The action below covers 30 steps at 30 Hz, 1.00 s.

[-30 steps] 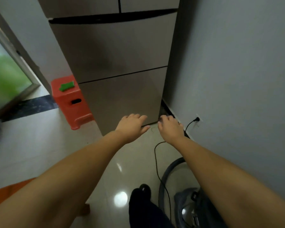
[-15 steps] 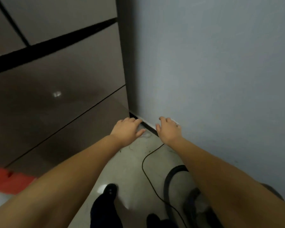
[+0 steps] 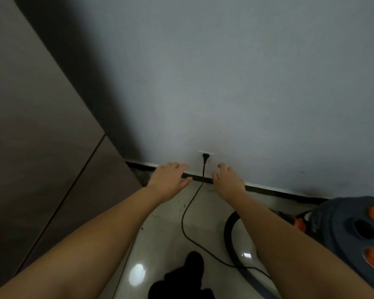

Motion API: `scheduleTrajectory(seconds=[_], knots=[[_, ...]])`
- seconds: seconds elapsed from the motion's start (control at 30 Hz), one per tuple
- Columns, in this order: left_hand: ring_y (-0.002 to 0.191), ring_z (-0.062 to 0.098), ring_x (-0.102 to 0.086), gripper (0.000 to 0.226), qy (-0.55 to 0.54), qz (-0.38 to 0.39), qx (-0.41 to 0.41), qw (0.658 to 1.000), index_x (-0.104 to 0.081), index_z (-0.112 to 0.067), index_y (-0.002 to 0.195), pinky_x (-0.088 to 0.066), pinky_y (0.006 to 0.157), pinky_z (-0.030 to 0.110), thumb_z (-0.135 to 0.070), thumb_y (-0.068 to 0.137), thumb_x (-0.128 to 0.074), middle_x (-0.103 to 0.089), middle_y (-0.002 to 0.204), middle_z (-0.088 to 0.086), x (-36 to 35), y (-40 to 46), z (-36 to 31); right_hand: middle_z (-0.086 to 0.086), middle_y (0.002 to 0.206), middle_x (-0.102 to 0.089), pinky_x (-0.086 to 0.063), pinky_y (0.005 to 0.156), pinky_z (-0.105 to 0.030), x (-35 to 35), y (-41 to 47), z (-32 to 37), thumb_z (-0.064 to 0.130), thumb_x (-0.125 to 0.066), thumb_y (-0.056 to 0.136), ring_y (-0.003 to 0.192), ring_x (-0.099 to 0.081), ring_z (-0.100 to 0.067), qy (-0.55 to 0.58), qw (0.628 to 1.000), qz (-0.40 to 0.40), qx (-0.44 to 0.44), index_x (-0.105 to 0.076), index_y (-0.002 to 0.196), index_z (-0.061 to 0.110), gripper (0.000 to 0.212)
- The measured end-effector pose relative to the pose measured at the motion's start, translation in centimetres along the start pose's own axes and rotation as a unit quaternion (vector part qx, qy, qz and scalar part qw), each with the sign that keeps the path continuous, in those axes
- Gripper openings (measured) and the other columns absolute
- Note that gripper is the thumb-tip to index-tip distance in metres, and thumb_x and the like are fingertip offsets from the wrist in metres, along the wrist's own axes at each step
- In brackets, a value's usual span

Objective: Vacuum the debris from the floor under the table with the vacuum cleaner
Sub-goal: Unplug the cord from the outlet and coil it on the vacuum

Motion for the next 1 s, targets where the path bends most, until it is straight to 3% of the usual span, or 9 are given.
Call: scheduleTrajectory(seconds=[0.2, 0.3, 0.4, 0.53, 0.6, 0.67, 0.83, 0.93, 1.0], knots=[[0.118, 0.026, -0.050, 0.056, 0.013, -0.036, -0.047, 0.998, -0.045, -0.015, 0.137, -0.039, 0.099, 0.036, -0.049, 0.093, -0.036, -0.056, 0.128, 0.008, -13.8, 11.2, 4.2, -0.013, 0.142, -0.044, -0.036, 0.106, -0.048, -9.7, 12.7, -4.1, 0.035, -0.031, 0.102, 0.128, -0.045, -0.033, 0.087, 0.995, -0.024, -0.046, -0.034, 0.142, 0.015, 0.045], [0.105, 0.030, -0.060, 0.065, -0.007, -0.091, -0.095, 0.991, -0.056, -0.008, 0.127, -0.045, 0.090, 0.039, -0.049, 0.084, -0.030, -0.064, 0.115, 0.013, -19.2, 16.3, 5.5, -0.018, 0.136, -0.049, -0.040, 0.104, -0.045, -14.0, 18.8, -6.3, 0.034, -0.033, 0.102, 0.123, -0.049, -0.035, 0.149, 0.986, -0.053, -0.056, -0.039, 0.137, 0.010, 0.042], [0.096, 0.029, -0.066, 0.054, 0.040, -0.178, -0.146, 0.972, -0.063, -0.007, 0.117, -0.050, 0.087, 0.044, -0.042, 0.082, -0.043, -0.068, 0.107, 0.012, -23.2, 21.2, 6.4, -0.021, 0.131, -0.054, -0.040, 0.094, -0.034, -17.0, 24.5, -8.0, 0.030, -0.033, 0.103, 0.119, -0.052, -0.034, 0.241, 0.965, -0.083, -0.067, -0.044, 0.131, 0.001, 0.041], [0.120, 0.027, -0.056, 0.060, 0.155, -0.284, -0.208, 0.923, -0.057, -0.009, 0.127, -0.041, 0.100, 0.053, -0.037, 0.074, -0.070, -0.059, 0.129, 0.013, -26.6, 26.6, 6.9, -0.019, 0.119, -0.060, -0.044, 0.094, -0.037, -19.7, 31.0, -8.8, 0.039, -0.027, 0.104, 0.113, -0.056, -0.034, 0.397, 0.910, -0.071, -0.093, -0.054, 0.122, -0.005, 0.055], [0.135, 0.027, -0.040, 0.079, 0.212, -0.307, -0.212, 0.903, -0.045, -0.010, 0.137, -0.029, 0.107, 0.057, -0.043, 0.072, -0.073, -0.045, 0.144, 0.014, -28.0, 28.6, 7.4, -0.012, 0.099, -0.063, -0.049, 0.079, -0.035, -21.3, 32.6, -8.6, 0.041, -0.025, 0.104, 0.088, -0.063, -0.027, 0.481, 0.872, -0.042, -0.088, -0.059, 0.108, 0.002, 0.052], [0.142, 0.026, -0.019, 0.101, 0.251, -0.302, -0.205, 0.897, -0.026, -0.010, 0.145, -0.009, 0.110, 0.060, -0.048, 0.066, -0.076, -0.025, 0.154, 0.011, -29.3, 30.2, 8.0, -0.008, 0.080, -0.062, -0.048, 0.065, -0.032, -22.4, 33.6, -8.4, 0.040, -0.024, 0.104, 0.064, -0.058, -0.019, 0.537, 0.840, -0.034, -0.073, -0.059, 0.091, 0.007, 0.050], [0.142, 0.019, 0.026, 0.125, 0.316, -0.272, -0.137, 0.899, 0.024, -0.018, 0.146, 0.021, 0.109, 0.053, -0.025, 0.072, -0.076, 0.014, 0.154, 0.003, -30.8, 33.0, 10.0, -0.001, 0.061, -0.039, -0.027, 0.034, -0.017, -23.1, 34.7, -7.8, 0.039, -0.022, 0.105, 0.046, -0.031, -0.011, 0.590, 0.806, -0.042, -0.042, -0.050, 0.083, 0.014, 0.043], [0.135, 0.017, 0.039, 0.124, 0.341, -0.248, -0.113, 0.900, 0.035, -0.020, 0.141, 0.028, 0.107, 0.049, -0.016, 0.077, -0.071, 0.030, 0.149, 0.001, -30.9, 33.7, 10.8, 0.000, 0.058, -0.038, -0.025, 0.032, -0.018, -23.1, 35.0, -7.7, 0.039, -0.021, 0.105, 0.045, -0.032, -0.012, 0.574, 0.816, -0.058, -0.039, -0.046, 0.076, 0.017, 0.044], [0.133, 0.017, 0.043, 0.123, 0.343, -0.225, -0.102, 0.906, 0.039, -0.021, 0.138, 0.031, 0.105, 0.048, -0.014, 0.080, -0.068, 0.036, 0.146, 0.000, -31.0, 33.9, 10.9, 0.003, 0.060, -0.040, -0.028, 0.040, -0.021, -23.2, 35.6, -7.6, 0.038, -0.022, 0.105, 0.049, -0.035, -0.011, 0.565, 0.820, -0.079, -0.042, -0.045, 0.073, 0.019, 0.044]])
Point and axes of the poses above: each hand's wrist, its own y-axis towards the middle knuckle, its own x-axis out of the back of the hand, z = x × y, the point moved 5 cm from there along y, towards the middle knuckle
